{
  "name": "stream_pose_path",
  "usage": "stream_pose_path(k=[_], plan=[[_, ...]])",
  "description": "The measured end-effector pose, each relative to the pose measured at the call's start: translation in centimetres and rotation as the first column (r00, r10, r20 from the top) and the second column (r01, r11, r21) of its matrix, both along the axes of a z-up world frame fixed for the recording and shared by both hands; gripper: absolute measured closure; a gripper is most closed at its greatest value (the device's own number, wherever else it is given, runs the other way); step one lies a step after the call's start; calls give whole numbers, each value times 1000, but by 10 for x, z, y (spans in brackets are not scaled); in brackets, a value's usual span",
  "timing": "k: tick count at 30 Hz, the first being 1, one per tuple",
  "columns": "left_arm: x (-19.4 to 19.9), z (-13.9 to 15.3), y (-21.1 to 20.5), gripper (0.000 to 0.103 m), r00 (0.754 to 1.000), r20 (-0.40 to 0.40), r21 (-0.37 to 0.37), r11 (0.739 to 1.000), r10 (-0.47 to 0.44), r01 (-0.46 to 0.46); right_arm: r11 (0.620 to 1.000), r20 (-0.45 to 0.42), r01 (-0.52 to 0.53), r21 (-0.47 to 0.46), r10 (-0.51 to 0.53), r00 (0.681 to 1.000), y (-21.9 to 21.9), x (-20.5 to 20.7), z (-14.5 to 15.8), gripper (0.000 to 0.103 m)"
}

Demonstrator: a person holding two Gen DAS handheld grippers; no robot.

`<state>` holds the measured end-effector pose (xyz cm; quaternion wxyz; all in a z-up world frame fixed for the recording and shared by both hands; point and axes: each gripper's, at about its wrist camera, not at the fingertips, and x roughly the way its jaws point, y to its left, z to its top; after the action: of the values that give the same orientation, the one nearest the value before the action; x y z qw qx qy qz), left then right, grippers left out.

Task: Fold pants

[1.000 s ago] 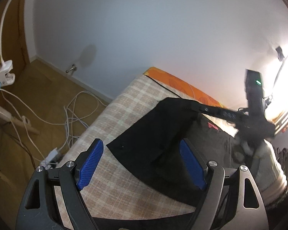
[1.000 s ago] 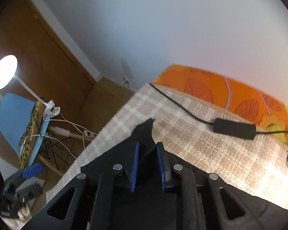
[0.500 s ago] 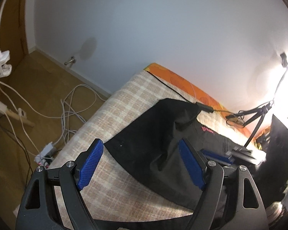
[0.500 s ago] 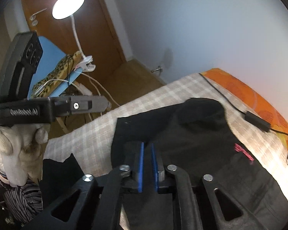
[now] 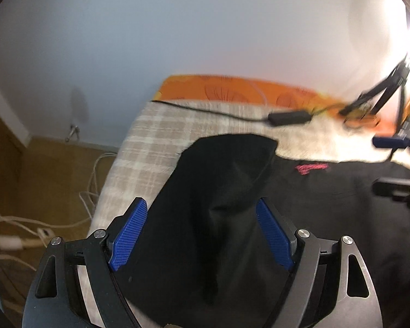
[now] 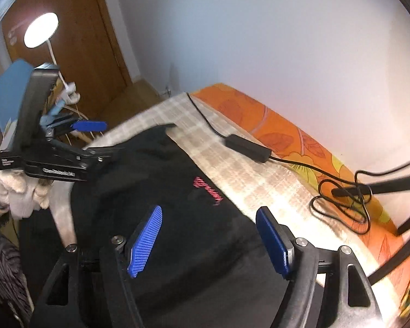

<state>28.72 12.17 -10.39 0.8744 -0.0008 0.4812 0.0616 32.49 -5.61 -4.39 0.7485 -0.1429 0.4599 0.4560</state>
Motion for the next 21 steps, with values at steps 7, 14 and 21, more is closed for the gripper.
stream_pose_path(k=[7, 14, 21], plan=[[13, -19, 9, 38, 999, -34, -2, 1000, 1, -1, 984, -17, -84, -159, 82, 996, 13, 24, -42, 29], [10, 4, 29, 38, 999, -9, -91, 995, 39, -40, 987, -75, -100, -124, 91, 993, -4, 13, -55, 82], [11, 39, 32, 32, 997, -6, -269, 961, 72, -71, 996, 54, -34, -83, 39, 998, -23, -28, -8, 101]])
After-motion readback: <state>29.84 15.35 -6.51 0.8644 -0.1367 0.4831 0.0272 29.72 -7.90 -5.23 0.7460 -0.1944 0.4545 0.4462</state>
